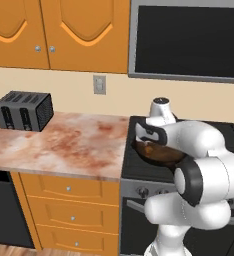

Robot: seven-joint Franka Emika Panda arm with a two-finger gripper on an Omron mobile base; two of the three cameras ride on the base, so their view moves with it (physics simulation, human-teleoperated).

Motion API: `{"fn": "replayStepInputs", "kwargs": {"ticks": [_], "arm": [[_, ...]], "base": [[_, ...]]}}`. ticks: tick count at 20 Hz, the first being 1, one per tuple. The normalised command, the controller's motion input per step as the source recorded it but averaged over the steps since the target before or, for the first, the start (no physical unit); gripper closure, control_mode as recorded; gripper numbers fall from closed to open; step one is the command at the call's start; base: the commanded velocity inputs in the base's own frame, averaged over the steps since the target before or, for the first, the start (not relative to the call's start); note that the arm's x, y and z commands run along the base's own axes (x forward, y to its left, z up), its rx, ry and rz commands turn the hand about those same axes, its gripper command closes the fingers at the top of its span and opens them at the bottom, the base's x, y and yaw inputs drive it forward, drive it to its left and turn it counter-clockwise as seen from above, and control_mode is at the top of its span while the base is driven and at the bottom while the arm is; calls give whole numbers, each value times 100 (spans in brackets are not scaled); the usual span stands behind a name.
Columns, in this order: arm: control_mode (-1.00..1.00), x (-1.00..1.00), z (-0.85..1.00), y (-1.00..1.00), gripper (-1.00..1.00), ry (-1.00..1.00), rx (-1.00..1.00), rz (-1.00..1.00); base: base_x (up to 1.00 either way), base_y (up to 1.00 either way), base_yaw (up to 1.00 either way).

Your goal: Take the chicken drumsticks from the pan and place one on each plate on the dining counter.

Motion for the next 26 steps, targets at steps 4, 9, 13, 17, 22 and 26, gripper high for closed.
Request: {"fn": "replayStepInputs", "kwargs": {"ticks": [4, 9, 13, 17, 22, 26], "arm": [[-100, 18, -29, 10, -100, 0, 0, 0], [-100, 6, -20, 2, -100, 0, 0, 0], [-100, 2, -17, 0, -100, 0, 0, 0], [-100, 9, -19, 2, -100, 0, 0, 0], [-100, 8, -13, 3, -100, 0, 0, 0], [-100, 13, -5, 3, -100, 0, 0, 0]], "base": [[0, 0, 0], [0, 0, 0], [0, 0, 0], [0, 0, 0], [0, 0, 0], [0, 0, 0]]}}
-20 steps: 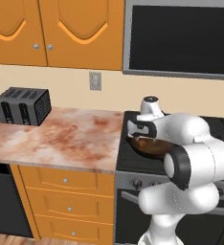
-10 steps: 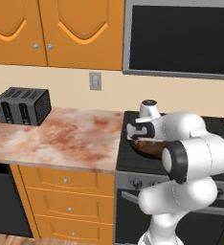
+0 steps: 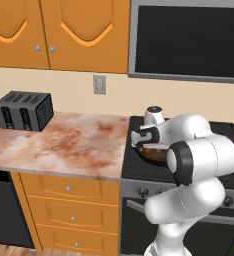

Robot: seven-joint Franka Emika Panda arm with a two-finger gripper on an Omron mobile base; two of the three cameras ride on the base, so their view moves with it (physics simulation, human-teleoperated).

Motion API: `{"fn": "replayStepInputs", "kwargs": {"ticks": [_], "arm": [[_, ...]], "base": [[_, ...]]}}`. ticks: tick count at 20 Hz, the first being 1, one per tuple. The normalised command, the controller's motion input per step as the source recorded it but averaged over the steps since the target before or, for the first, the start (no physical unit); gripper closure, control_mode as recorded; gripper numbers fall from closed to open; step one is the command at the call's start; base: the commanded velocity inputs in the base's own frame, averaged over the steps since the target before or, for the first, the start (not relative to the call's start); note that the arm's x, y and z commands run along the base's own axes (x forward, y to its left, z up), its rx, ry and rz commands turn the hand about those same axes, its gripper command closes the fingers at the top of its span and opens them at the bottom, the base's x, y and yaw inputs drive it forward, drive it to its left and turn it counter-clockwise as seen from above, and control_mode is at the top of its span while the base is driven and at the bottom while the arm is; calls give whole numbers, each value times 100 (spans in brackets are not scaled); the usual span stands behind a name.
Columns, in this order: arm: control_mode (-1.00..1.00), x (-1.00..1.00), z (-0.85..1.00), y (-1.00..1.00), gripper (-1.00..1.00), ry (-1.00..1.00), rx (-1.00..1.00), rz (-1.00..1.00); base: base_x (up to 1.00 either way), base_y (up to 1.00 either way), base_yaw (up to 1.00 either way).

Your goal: Take the chicken drumsticks from the pan and place one on each plate on the dining counter.

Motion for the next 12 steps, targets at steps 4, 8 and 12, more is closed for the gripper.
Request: {"fn": "replayStepInputs", "kwargs": {"ticks": [4, 8, 12], "arm": [[-100, 15, -2, 3, -100, 0, 0, 0], [-100, 8, -5, 3, 100, 0, 0, 0], [-100, 3, -10, 1, 100, 3, 0, 0]], "base": [[0, 0, 0], [0, 0, 0], [0, 0, 0]]}}
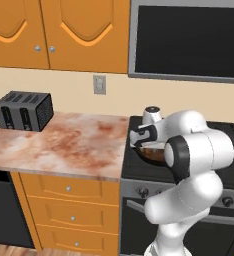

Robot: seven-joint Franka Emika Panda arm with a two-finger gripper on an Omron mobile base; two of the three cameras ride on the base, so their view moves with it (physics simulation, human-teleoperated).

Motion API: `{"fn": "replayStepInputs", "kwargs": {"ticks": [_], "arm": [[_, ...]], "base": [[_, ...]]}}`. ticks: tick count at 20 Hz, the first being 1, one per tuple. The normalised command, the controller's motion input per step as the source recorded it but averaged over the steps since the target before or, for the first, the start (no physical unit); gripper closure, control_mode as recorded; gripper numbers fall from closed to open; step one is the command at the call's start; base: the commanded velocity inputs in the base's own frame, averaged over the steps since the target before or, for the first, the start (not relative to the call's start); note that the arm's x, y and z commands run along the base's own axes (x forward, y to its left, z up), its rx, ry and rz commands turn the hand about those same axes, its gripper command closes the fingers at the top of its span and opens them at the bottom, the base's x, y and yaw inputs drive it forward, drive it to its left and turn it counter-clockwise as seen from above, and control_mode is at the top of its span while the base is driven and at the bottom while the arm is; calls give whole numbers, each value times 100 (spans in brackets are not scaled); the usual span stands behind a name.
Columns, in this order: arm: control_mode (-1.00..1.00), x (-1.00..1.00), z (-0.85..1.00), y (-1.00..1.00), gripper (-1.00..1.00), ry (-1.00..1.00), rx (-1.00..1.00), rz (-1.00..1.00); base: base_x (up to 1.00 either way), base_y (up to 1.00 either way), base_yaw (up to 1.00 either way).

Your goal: Take the chicken drumsticks from the pan and place one on each plate on the dining counter.

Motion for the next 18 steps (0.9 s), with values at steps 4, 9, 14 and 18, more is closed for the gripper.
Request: {"fn": "replayStepInputs", "kwargs": {"ticks": [4, 9, 14, 18], "arm": [[-100, 0, -9, 0, 100, 8, 0, -3], [-100, -5, 20, -4, 100, 0, 7, -1], [-100, -25, 64, -6, 100, -3, 3, 0], [-100, -78, 43, -17, 100, -4, 0, 0]], "base": [[0, 0, 0], [0, 0, 0], [0, 0, 0], [0, 0, 0]]}}
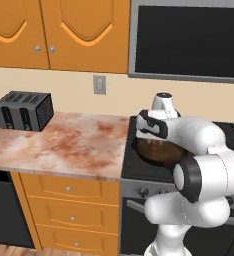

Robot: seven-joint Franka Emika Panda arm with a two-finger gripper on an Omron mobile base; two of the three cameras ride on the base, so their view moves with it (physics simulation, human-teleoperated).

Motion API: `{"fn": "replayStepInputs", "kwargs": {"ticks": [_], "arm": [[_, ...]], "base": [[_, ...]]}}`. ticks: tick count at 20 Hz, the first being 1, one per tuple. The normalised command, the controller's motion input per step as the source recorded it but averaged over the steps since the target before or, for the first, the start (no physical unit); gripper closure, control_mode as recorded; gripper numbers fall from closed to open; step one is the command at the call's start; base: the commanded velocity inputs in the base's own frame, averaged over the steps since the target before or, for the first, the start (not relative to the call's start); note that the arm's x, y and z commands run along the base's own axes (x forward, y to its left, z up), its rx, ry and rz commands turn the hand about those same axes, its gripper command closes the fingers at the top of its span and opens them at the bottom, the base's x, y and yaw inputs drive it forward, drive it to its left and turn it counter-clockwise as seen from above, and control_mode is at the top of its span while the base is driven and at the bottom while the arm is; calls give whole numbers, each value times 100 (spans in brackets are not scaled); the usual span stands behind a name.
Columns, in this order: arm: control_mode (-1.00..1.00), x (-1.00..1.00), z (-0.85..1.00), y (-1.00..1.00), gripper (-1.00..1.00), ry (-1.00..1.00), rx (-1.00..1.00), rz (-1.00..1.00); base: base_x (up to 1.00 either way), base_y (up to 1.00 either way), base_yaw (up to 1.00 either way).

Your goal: Take the chicken drumsticks from the pan and place one on each plate on the dining counter.

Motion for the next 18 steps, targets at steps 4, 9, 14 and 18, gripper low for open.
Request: {"fn": "replayStepInputs", "kwargs": {"ticks": [4, 9, 14, 18], "arm": [[-100, -92, 29, -14, 100, -8, 0, -1], [-100, -80, 28, -8, 100, -9, 0, -2], [-100, -69, 32, 0, 100, -1, 0, -7], [-100, -53, 20, 0, 100, 0, -1, -7]], "base": [[0, 0, 0], [0, 0, 0], [0, 0, 0], [0, 0, 0]]}}
